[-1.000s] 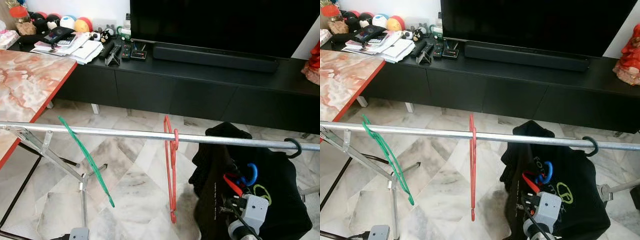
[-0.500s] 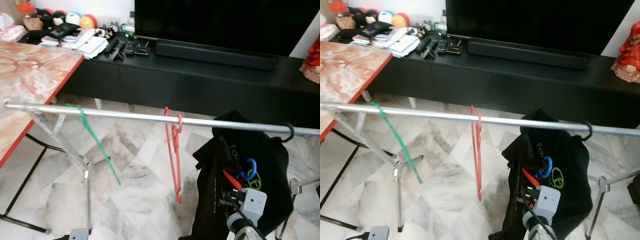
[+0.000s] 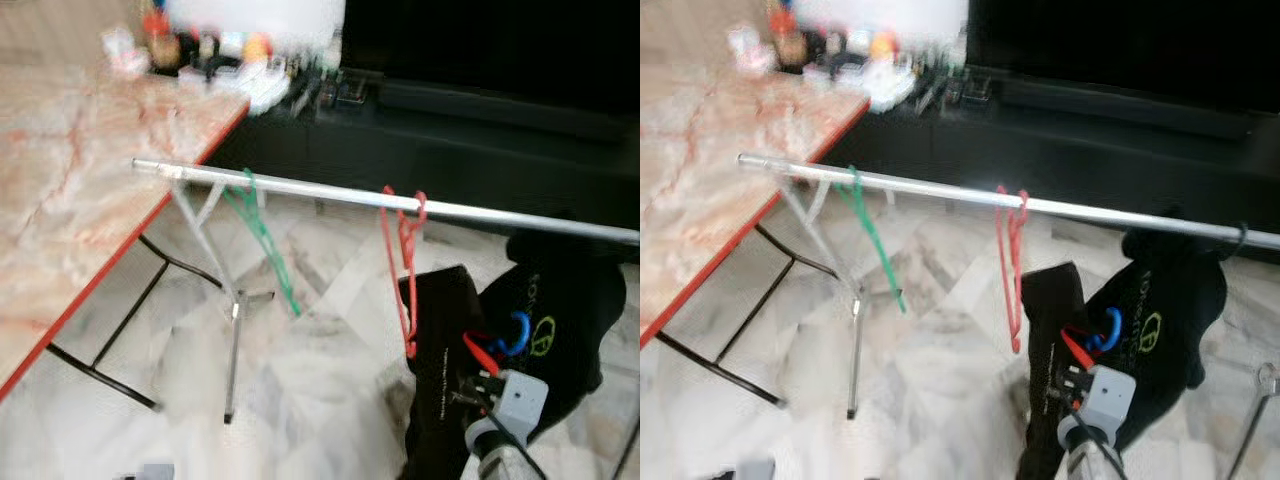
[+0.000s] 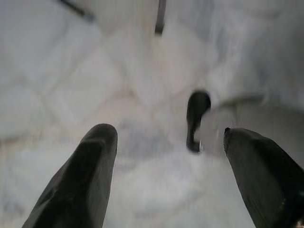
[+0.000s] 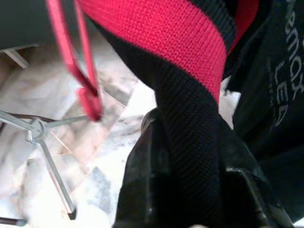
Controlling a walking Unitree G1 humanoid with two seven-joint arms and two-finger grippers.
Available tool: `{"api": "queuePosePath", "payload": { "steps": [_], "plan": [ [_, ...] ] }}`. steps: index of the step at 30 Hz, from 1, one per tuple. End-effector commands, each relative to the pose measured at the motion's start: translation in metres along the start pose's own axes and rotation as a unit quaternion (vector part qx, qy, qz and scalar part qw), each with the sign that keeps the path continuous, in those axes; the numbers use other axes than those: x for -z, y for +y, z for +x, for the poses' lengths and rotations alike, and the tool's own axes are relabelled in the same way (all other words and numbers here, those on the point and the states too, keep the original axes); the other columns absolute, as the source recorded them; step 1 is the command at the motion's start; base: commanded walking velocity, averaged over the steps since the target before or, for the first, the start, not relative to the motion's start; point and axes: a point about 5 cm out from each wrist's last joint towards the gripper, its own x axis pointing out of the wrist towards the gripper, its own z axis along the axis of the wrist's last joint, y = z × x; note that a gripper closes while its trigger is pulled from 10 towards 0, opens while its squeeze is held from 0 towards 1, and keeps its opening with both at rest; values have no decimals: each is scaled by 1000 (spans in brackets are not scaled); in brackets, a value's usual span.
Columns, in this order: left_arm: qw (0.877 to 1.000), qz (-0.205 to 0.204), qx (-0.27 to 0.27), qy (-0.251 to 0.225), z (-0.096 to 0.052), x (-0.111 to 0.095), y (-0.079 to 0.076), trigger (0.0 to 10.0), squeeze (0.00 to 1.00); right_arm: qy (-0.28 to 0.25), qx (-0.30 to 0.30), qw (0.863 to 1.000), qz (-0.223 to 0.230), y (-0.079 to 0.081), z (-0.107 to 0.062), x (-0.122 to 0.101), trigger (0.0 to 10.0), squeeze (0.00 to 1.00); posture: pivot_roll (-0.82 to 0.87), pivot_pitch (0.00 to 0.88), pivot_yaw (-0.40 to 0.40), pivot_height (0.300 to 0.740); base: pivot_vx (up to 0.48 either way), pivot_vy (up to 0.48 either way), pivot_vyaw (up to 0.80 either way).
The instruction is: Hang hanger
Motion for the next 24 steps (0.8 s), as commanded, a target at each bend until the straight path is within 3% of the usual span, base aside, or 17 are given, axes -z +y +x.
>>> {"api": "queuePosePath", "payload": {
  "steps": [1, 13, 24],
  "plan": [
    [1000, -17, -2, 18, -4, 14, -2, 10000, 0, -15, 3, 1000, -6, -4, 4, -6, 10000, 0, 105, 129, -74, 740, -307, 0, 0],
    [1000, 3, 13, 29, -7, 25, -5, 10000, 0, -26, 29, 999, 2, -13, 6, -8, 10000, 0, 78, 141, -48, 740, -309, 0, 0],
    [1000, 1, 12, 10, -3, 10, -4, 10000, 0, -33, 29, 999, 0, -13, 11, -14, 10000, 0, 71, 143, -67, 740, -308, 0, 0]
  ]
}}
